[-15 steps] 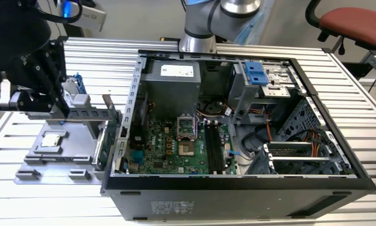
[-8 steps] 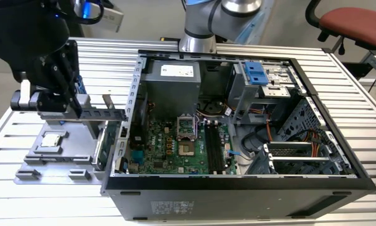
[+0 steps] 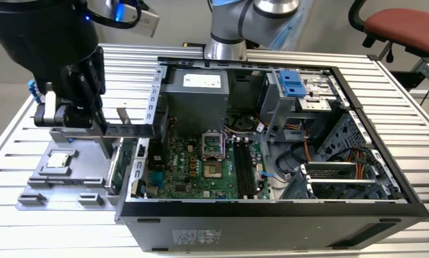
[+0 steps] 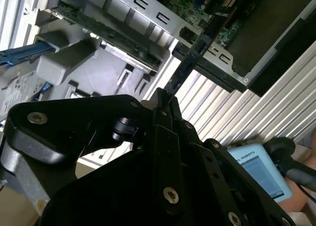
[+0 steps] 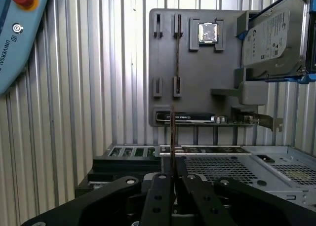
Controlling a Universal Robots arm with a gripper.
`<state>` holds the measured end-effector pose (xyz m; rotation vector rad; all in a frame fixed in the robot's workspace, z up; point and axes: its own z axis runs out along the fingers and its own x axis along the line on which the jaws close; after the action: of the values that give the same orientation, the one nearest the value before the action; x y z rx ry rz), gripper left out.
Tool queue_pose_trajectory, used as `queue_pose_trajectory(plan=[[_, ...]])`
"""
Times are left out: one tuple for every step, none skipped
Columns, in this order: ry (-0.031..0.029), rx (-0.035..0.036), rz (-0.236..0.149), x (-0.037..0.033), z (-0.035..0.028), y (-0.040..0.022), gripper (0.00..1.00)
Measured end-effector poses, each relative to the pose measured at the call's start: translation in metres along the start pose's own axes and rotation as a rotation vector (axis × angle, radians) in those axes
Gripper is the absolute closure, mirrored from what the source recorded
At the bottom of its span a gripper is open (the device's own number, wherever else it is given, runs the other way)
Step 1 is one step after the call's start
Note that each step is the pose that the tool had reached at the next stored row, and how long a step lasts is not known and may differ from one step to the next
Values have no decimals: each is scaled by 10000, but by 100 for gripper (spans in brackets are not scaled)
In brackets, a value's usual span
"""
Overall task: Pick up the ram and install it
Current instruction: 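Pick up the ram and move it above insertion slot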
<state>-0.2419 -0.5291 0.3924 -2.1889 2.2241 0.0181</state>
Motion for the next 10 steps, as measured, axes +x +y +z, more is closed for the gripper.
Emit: queue_pose_trajectory(plan=[[0,-1,-1,0,0,-23,100],[0,0,-1,-1,0,-46,100],[1,-1,-1,-1,0,-70,100],[0,0,-1,-2,0,-95,100],[0,-1,-1,-2,0,-120,100],[1,-1,-1,-2,0,-146,100],[0,0,-1,-3,1,-172,100],[0,0,-1,-3,1,-200,100],[0,0,-1,-4,2,-227,100],[0,0,-2,-4,2,-257,100]])
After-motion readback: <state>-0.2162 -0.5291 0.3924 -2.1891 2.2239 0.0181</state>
